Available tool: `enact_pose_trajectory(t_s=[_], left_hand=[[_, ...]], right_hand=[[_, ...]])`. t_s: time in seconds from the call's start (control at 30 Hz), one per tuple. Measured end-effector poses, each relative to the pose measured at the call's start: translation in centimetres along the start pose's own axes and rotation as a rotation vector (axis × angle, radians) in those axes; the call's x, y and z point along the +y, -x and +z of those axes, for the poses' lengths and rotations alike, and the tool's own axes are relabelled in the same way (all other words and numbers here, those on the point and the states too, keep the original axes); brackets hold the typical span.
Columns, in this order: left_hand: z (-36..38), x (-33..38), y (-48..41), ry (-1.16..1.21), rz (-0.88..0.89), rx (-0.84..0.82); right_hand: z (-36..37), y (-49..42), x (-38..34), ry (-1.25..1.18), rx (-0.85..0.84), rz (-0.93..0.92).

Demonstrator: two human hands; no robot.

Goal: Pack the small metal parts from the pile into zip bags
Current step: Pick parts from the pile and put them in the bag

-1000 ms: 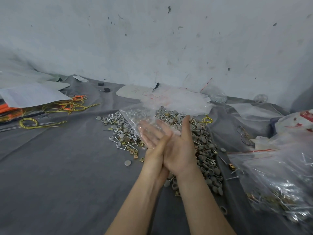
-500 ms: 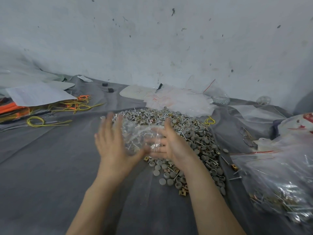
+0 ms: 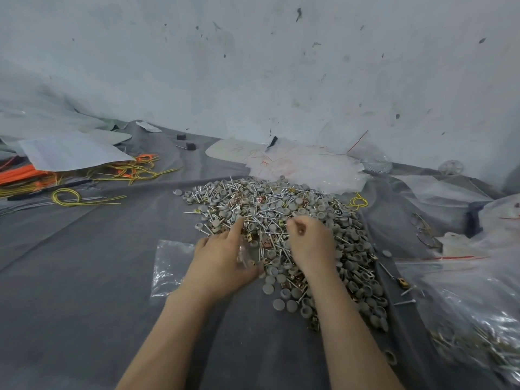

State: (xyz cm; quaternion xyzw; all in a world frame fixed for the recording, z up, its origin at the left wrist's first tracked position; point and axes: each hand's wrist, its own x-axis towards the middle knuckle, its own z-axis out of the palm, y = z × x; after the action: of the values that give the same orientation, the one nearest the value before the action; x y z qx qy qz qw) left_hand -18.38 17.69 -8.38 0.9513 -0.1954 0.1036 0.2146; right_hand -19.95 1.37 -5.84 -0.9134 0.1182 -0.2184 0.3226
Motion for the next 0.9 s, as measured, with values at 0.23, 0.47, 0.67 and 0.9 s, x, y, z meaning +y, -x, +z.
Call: enact_pose_trajectory(t_s=[0.23,0.47,0.67,0.9], left_hand=[[1.5,-0.6,0.6,0.088,-0.015,0.135],[1.7,-1.4,1.0,0.044,-0.007,0.081],[1.2,-0.4,0.7,0.154,0.008,0.226],[1.2,-0.2,0.8,0.234,0.001,0.246]], right_hand=[[0.4,-0.5,2.9,0.297,0.009,0.181],[0.2,-0.4,3.1,0.069,0.188,0.103],[1.4,0.8,-0.3,-0.334,0.012,-0.001],[2.9,2.0,-1.9,-0.425,-0.315,-0.138]])
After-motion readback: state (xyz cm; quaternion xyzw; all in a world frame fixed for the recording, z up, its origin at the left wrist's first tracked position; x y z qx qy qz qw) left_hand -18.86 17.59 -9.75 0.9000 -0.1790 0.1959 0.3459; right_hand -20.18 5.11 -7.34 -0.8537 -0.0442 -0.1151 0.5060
